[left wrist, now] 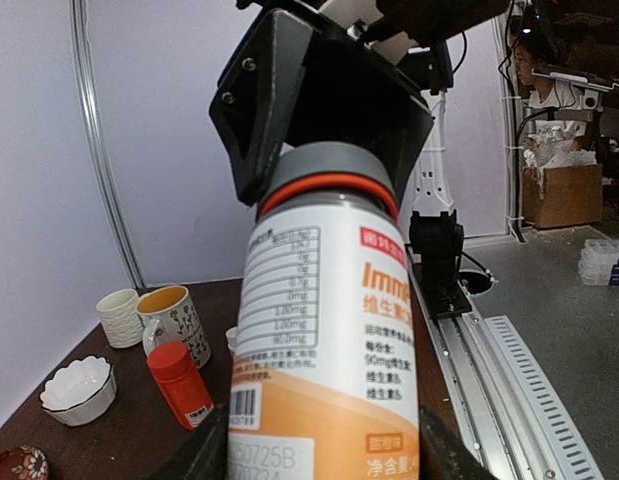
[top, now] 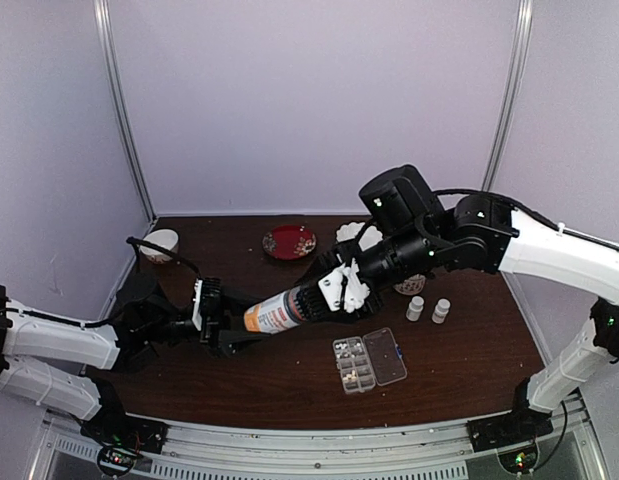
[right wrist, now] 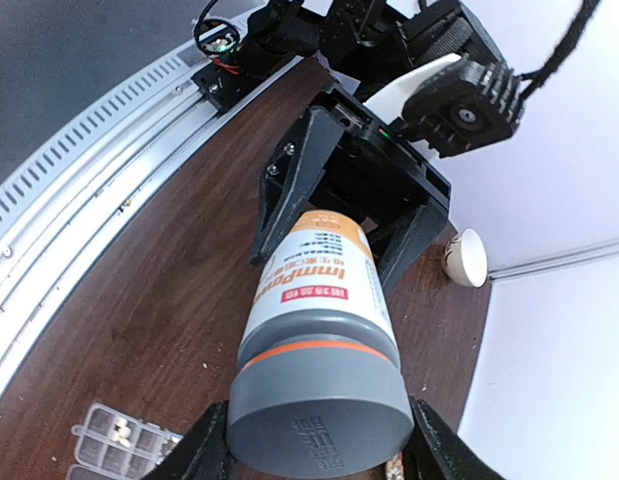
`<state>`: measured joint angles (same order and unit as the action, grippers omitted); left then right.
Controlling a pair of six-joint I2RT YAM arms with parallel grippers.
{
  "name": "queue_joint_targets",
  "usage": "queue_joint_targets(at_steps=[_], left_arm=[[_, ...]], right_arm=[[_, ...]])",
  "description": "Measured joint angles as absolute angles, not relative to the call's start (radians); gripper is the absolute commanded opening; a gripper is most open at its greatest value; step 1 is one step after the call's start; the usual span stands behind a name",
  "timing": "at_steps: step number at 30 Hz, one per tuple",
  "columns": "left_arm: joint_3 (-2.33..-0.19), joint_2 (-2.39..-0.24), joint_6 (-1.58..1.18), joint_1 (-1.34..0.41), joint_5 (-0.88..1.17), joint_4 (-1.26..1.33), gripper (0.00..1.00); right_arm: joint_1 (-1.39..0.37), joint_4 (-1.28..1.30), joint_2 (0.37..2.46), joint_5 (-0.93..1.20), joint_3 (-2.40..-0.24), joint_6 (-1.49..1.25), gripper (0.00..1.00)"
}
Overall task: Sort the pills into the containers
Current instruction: Unscrew the lid of the pill bottle.
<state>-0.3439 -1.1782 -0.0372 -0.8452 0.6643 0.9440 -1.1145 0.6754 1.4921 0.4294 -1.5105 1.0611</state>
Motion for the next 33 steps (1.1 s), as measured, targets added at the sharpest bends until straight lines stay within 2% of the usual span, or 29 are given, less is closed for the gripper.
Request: queue_joint_targets(at_steps=[7,15,23,28,33], left_arm=[[-0.306,-1.199,-0.095,-0.850,0.672,0.995,0.15],[-0.285,-1.225,-0.168,-0.844,0.642,1.038,0.14],[-0.268,-1.277,-0.174,-0.886,0.593,1.054,0.13],[-0.260,-1.322,-0.173,-0.968,0.513,1.055,0.13],[-0.260,-1.404,-0.167,-1.062,0.412,1.066,0.13]], right_arm=[[-1.098,0.572,1.423,0.438,-1.374,1.245,0.31],[-1.058,0.527,1.239,0.480,-1.257,1.200,0.30],[-1.053,0.480,1.200,0.500,-1.225,0.953,0.28],[-1.053,0.392,1.131,0.497,-1.124,0.665,0.21],[-1.053,0.335,1.071,0.458,-1.037,0.378,0.21]])
